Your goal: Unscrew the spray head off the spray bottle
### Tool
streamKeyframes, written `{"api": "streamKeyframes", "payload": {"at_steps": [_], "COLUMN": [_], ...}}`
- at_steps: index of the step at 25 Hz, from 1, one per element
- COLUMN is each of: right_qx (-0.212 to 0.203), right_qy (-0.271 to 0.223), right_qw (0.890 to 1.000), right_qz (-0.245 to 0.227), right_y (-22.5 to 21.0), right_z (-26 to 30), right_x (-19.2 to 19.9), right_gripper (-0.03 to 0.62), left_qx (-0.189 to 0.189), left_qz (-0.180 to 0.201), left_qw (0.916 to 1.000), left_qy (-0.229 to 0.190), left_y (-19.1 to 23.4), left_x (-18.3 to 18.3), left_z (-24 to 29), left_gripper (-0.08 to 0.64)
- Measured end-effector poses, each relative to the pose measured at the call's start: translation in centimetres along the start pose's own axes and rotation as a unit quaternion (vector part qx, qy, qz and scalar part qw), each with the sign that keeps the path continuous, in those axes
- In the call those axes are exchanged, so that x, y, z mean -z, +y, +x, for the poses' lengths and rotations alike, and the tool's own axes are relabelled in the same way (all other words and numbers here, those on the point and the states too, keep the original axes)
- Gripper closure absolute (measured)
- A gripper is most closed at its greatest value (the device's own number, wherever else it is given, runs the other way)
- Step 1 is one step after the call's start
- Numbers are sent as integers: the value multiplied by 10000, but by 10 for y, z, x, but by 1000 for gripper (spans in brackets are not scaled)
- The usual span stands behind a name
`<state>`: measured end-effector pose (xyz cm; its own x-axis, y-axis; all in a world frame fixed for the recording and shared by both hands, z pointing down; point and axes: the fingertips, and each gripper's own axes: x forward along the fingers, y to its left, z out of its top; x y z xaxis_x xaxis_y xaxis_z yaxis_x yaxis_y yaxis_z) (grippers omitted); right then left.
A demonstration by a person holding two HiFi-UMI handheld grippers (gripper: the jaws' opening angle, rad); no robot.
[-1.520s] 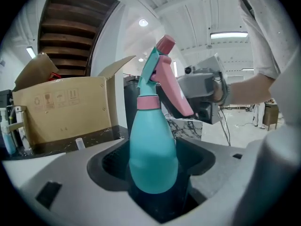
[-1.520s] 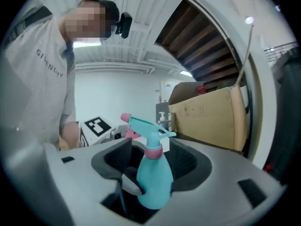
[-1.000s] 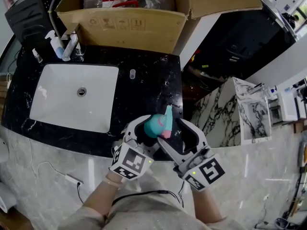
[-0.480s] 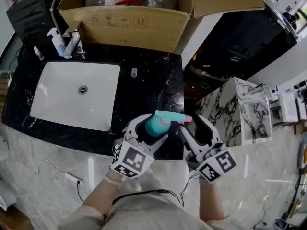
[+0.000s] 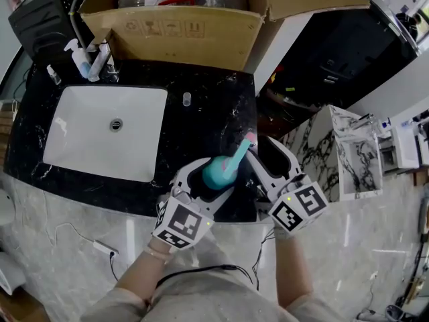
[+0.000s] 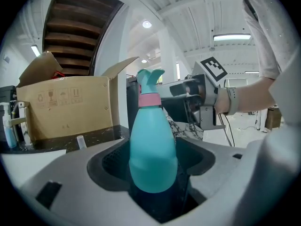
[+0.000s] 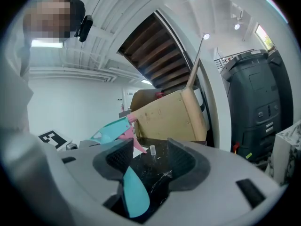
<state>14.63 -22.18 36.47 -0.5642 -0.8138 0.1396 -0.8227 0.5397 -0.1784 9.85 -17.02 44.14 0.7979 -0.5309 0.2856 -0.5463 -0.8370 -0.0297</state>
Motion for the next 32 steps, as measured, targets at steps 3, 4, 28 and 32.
{"api": "streamKeyframes", "payload": {"at_steps": [3,4,28,32], "right_qx": [-22,-23,584,254], "right_qy": [-212,-307,350,303], "right_qw": [9998,9995,9949,9975], "right_qz": [35,26,-750,-577], "right_y": [15,24,26,18], "right_z": [-18,-24,-27,-24], "right_x": [-15,-22,-11,-14], "right_gripper": [359,359,317,346], "left_qx": [4,4,6,8], "left_qz": [-28,-36,-85,-93], "left_qw": [10000,10000,9999,9999], "left_qy": [-3,-8,-61,-56], "left_y": [-1,-1,-1,-1], "left_x": [1,1,4,3], "left_z": [0,0,-2,-2], "left_gripper": [247,246,249,249]}}
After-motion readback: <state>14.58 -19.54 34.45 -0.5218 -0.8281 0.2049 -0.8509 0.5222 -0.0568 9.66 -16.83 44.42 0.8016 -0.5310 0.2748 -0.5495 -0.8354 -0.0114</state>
